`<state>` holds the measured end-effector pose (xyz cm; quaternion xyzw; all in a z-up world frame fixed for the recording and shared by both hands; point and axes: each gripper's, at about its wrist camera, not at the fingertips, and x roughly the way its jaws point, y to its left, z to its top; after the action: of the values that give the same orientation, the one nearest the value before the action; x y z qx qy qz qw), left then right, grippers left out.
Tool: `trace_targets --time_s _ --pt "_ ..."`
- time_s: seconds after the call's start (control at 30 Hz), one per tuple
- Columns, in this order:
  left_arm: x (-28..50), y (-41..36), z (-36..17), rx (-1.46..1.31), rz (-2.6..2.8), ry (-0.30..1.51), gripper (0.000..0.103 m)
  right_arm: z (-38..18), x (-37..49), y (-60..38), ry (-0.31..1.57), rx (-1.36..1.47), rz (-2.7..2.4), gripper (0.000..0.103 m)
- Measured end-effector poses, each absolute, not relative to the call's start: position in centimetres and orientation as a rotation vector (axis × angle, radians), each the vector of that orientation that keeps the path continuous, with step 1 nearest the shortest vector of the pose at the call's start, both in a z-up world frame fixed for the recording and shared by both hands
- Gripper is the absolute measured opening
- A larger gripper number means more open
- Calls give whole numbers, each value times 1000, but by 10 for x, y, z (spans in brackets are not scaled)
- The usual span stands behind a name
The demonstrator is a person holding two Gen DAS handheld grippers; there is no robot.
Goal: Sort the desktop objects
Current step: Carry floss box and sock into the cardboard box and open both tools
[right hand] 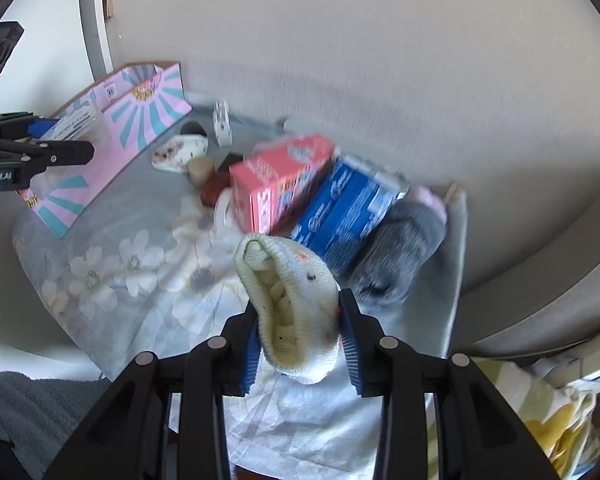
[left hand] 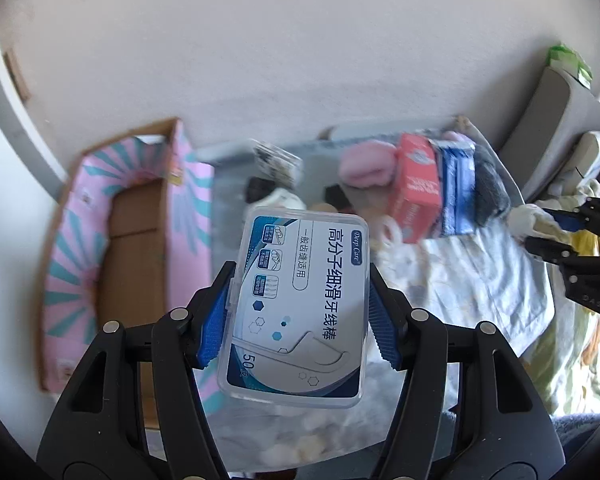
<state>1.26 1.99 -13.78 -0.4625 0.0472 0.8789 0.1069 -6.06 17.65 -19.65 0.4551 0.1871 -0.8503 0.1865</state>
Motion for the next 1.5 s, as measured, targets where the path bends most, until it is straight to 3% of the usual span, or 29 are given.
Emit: trace_targets --time_s 0.53,1.0,1.23,1.5 --pt "0 -56 -76 -1320 2728 -4 58 -116 -121 114 478 1157 -2309 33" --pt "-24 -136 -53 -1409 2796 0 58 -61 -164 -53 549 947 -2016 33" --pt "-37 -166 -73 -1535 2715 -14 58 -80 -175 -149 630 1029 -1770 33" --pt "-38 -165 -125 -1677 2585 22 58 -142 -175 -217 713 1180 -1645 33"
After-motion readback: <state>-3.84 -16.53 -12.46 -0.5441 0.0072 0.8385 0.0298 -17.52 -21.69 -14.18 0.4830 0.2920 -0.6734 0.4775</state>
